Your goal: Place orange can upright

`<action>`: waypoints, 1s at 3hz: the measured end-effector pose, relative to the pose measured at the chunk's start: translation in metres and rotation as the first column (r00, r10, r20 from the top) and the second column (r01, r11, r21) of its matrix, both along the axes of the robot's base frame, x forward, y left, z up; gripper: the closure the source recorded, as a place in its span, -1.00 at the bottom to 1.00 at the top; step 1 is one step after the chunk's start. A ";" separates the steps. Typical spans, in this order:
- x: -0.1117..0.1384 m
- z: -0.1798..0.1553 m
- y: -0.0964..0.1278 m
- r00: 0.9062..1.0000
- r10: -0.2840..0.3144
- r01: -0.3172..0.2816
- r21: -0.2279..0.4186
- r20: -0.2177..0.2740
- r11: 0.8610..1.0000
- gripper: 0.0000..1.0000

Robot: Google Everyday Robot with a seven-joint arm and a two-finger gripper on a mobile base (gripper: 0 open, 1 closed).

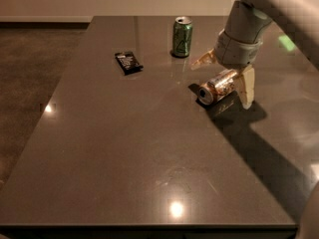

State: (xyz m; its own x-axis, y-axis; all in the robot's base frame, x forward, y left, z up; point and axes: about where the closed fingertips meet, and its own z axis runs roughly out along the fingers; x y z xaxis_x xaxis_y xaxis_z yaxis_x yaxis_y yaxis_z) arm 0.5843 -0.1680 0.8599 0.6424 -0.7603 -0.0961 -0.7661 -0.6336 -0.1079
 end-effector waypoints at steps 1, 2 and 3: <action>-0.003 -0.005 0.001 1.000 0.013 -0.012 0.006 -0.014 1.000 -0.63; -0.004 -0.007 0.003 1.000 0.013 -0.013 0.006 -0.022 1.000 -0.16; -0.003 -0.002 0.003 1.000 0.006 -0.006 0.011 -0.021 1.000 0.30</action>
Offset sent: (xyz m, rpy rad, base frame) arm -0.0250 -0.0044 -0.0045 -0.0215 0.1001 0.0234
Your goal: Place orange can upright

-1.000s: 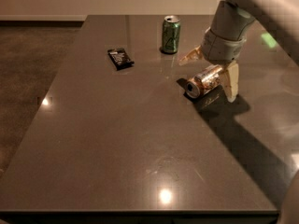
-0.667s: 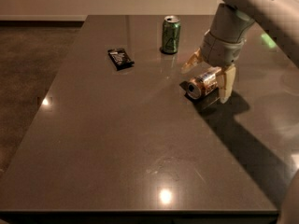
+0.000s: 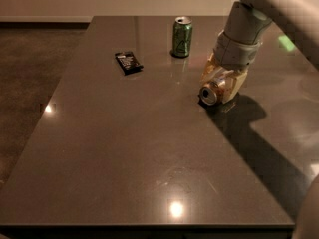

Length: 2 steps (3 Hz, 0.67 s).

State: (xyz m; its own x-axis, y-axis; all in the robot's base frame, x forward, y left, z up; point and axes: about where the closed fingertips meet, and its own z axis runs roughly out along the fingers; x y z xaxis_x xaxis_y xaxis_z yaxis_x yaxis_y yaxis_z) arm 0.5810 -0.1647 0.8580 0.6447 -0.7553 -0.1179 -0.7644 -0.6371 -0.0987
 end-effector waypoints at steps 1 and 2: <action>-0.004 0.015 0.003 0.999 -0.034 0.035 0.050 -0.005 0.998 0.77; -0.008 0.040 0.011 0.994 -0.106 0.111 0.177 -0.033 0.978 1.00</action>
Offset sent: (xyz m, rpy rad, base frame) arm -0.0518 0.0176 0.0874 0.3425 0.1912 -0.1776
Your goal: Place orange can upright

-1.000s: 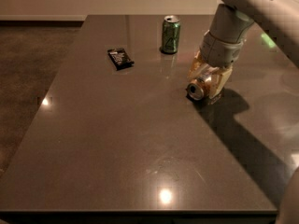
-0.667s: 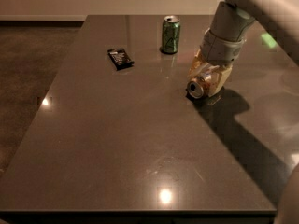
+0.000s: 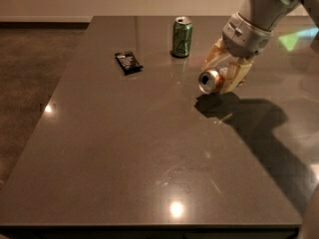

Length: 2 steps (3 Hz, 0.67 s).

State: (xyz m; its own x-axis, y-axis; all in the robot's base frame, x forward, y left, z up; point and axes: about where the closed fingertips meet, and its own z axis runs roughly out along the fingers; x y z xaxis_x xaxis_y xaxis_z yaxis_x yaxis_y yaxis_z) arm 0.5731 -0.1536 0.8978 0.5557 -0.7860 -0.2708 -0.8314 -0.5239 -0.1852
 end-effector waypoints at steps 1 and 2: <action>-0.020 0.031 0.014 0.996 -0.076 0.082 0.154 -0.040 0.985 1.00; -0.044 0.052 0.022 0.981 -0.157 0.183 0.265 -0.119 0.947 1.00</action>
Offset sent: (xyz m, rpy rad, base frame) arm -0.0992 0.0193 0.0780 0.3871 0.2653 -0.2636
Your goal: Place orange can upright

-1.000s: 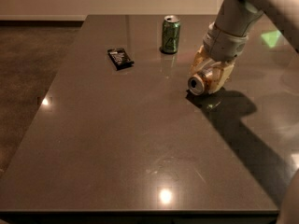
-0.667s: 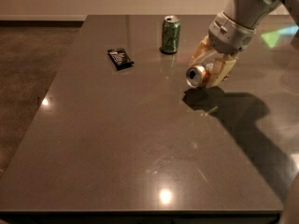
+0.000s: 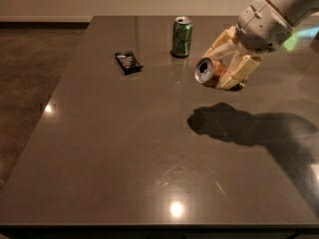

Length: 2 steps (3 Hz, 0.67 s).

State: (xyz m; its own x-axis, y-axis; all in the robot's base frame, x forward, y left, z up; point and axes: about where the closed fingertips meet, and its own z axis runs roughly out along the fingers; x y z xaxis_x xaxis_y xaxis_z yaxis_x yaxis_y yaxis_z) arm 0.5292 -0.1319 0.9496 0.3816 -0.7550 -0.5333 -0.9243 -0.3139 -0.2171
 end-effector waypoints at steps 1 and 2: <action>-0.023 0.011 0.009 0.993 -0.059 0.071 0.118 -0.099 0.990 1.00; -0.039 0.012 0.022 0.975 -0.083 0.129 0.220 -0.206 0.967 1.00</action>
Offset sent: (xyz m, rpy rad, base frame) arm -0.0730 0.0316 0.0114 0.3588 0.3729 -0.1286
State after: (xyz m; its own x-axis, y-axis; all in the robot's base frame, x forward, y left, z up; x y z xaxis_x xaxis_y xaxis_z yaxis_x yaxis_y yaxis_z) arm 0.4899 -0.1095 0.9616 0.1782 -0.6330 -0.7533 -0.9810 -0.1740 -0.0859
